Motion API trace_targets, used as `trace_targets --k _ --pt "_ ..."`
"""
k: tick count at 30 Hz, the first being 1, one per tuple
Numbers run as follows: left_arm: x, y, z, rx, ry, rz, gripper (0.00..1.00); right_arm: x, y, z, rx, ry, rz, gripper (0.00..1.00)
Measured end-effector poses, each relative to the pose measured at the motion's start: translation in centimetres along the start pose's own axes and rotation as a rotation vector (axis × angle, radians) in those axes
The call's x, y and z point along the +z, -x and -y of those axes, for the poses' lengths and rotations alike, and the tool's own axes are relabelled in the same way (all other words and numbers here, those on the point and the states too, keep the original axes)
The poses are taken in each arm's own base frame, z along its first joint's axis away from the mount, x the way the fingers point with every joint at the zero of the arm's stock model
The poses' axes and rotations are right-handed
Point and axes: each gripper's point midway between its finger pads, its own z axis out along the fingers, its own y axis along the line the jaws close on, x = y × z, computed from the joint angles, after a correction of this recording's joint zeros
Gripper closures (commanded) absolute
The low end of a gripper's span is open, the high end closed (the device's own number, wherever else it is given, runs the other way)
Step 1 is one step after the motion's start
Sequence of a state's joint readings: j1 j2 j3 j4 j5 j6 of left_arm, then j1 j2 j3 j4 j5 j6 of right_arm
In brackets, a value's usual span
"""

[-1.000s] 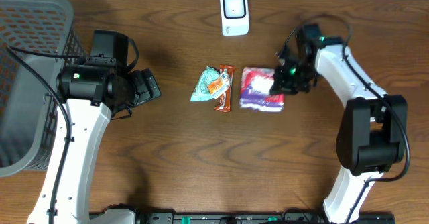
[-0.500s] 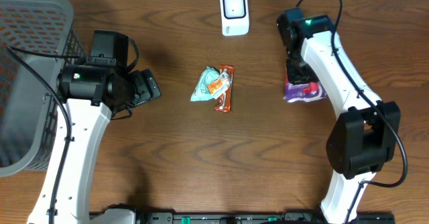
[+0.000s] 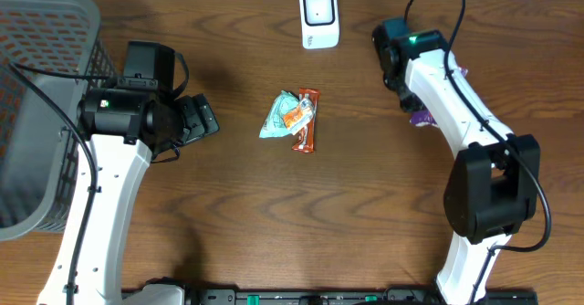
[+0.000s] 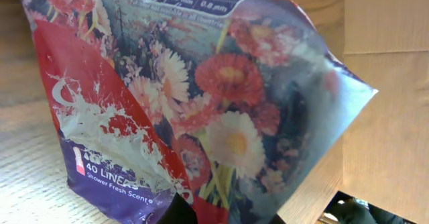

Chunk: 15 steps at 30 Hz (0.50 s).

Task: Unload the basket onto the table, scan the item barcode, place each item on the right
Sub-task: 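Hold the pad pack under the white scanner with the right gripper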

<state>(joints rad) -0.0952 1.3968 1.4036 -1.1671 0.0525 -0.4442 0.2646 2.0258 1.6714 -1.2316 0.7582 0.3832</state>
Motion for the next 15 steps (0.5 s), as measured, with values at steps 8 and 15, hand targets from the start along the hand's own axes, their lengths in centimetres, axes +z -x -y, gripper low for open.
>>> trace_targets --k 8,15 --pt "0.0 0.0 0.0 0.0 0.0 0.0 0.05 0.3 -1.1 -3.5 -0.033 0.042 0.026 0.9" --pt "0.0 0.0 0.0 0.0 0.0 0.0 0.05 -2.0 -1.8 -7.6 -0.095 0.109 0.084 0.66"
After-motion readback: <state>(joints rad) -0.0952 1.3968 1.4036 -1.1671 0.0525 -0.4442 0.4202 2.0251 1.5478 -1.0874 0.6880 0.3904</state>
